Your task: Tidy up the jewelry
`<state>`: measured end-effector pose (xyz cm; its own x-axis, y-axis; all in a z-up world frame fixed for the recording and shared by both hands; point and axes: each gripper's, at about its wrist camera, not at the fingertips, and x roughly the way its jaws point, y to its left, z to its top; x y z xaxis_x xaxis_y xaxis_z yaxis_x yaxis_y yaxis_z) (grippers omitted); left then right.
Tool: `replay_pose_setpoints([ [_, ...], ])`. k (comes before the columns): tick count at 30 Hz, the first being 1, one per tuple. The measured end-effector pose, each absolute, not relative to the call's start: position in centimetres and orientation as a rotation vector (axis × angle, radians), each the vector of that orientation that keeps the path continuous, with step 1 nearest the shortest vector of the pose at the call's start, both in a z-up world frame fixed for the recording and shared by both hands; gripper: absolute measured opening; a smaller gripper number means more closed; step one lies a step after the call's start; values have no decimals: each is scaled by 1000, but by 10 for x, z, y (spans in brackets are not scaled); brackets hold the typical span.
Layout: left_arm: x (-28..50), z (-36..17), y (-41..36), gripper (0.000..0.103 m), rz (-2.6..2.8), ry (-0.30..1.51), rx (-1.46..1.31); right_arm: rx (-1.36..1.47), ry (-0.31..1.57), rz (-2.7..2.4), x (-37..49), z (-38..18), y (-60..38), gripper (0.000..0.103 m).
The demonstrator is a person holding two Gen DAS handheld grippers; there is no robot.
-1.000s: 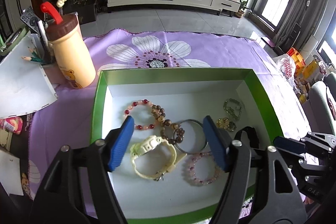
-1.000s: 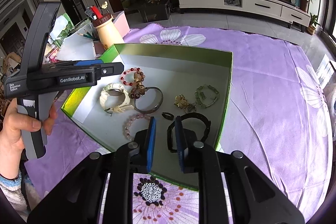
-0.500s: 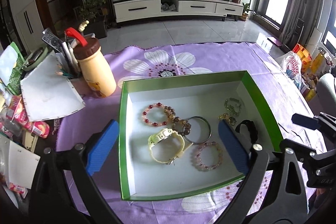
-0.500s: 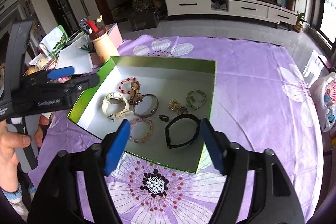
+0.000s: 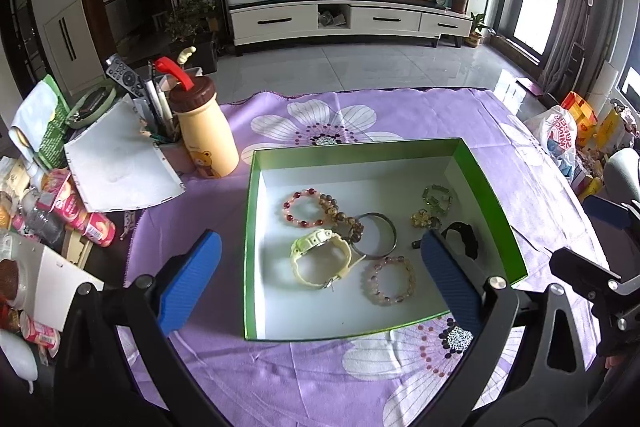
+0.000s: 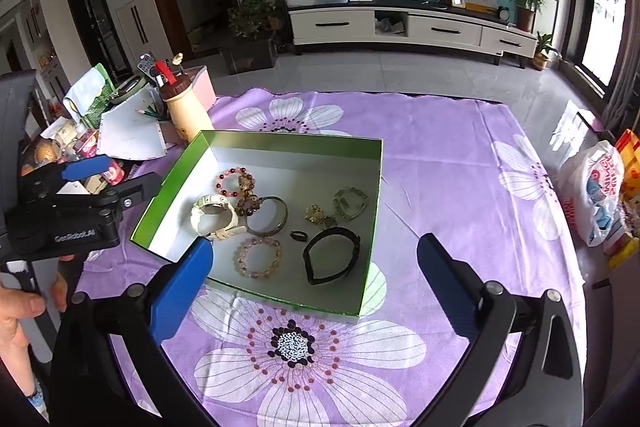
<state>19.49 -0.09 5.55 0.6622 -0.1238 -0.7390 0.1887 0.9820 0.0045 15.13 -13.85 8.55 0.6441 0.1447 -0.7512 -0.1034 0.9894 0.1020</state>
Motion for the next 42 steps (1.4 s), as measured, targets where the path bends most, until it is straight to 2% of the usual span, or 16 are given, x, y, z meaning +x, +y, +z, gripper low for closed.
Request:
replay_pose_setpoints([
  [10, 180, 72, 5, 101, -172, 830, 38, 43, 886, 110, 157, 83, -131, 102],
  [19, 181, 60, 15, 101, -180, 882, -33, 66, 920, 100, 168, 69, -132, 102],
  [29, 195, 40, 1, 101, -36, 904, 145, 78, 947, 89, 180, 54, -135, 102],
  [42, 205, 29, -3, 101, -42, 929, 133, 75, 967, 85, 189, 43, -137, 102],
])
